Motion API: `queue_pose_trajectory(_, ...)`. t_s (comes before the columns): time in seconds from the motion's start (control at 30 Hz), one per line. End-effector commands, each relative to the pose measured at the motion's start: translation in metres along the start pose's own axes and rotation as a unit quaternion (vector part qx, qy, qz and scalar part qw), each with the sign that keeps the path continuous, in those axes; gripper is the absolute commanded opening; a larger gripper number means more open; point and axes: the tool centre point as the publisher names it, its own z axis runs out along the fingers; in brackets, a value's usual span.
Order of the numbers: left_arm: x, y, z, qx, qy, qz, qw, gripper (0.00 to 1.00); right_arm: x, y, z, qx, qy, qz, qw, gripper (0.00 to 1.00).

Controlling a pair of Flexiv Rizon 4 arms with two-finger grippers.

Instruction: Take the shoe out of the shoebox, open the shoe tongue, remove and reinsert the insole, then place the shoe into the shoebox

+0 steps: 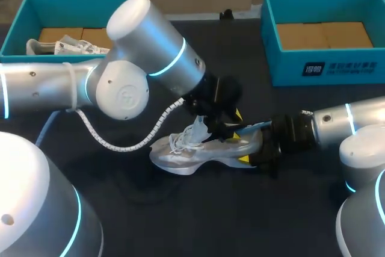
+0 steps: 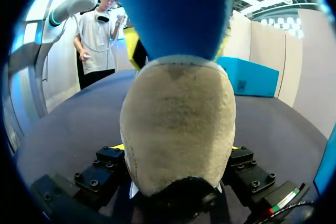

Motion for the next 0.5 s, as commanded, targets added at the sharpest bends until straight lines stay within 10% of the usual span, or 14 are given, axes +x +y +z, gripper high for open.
queue_pose_trajectory(0.03,-0.002,0.0,0.004,0.002,-0.001,-0.001,1.0,0.15,0.001,0.001,0.002,0.002,0.0,0.0,1.0,0.0)
queue_pose_trajectory(0.07,-0.003,0.0,0.005,0.002,-0.001,-0.001,1.0,0.0,0.001,0.001,0.002,0.002,0.0,0.0,1.0,0.0)
queue_pose_trajectory(0.5,-0.001,-0.018,-0.018,0.023,-0.005,0.012,1.0,0.0,0.001,0.001,0.002,0.002,0.0,0.0,1.0,0.0)
